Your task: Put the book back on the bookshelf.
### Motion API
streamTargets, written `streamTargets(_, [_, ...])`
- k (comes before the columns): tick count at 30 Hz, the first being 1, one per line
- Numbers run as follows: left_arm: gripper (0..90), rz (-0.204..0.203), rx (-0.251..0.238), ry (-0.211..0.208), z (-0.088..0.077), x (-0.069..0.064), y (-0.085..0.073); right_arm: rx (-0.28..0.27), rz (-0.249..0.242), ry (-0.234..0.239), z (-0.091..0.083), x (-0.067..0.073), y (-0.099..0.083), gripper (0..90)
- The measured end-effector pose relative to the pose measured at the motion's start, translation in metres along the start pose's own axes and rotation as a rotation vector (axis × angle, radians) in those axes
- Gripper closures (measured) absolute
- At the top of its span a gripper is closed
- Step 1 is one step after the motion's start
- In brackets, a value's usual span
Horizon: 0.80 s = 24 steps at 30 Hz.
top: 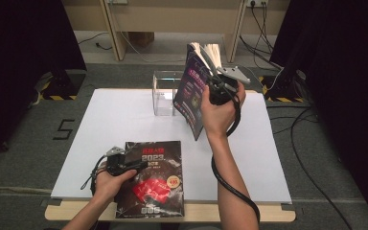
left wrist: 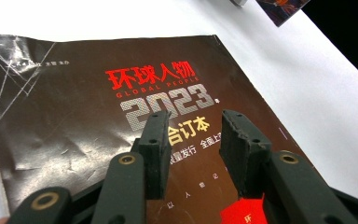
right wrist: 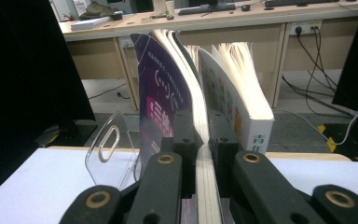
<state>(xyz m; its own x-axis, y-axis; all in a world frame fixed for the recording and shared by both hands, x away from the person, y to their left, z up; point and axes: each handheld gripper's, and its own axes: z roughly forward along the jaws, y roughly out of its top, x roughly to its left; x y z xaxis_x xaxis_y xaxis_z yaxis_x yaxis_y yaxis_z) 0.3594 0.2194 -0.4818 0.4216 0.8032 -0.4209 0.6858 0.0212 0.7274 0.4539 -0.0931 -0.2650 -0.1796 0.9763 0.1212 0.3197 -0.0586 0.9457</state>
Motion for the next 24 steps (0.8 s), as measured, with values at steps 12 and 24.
streamTargets(12, [61.7, 0.002, 0.004, -0.005, 0.001, -0.003, 0.0, -0.007, -0.001, 0.004, 0.005, 0.006, -0.001, 84.5])
streamTargets(24, [61.7, -0.002, -0.008, -0.001, -0.001, 0.001, 0.001, -0.006, -0.008, 0.004, 0.05, 0.02, -0.003, 84.5])
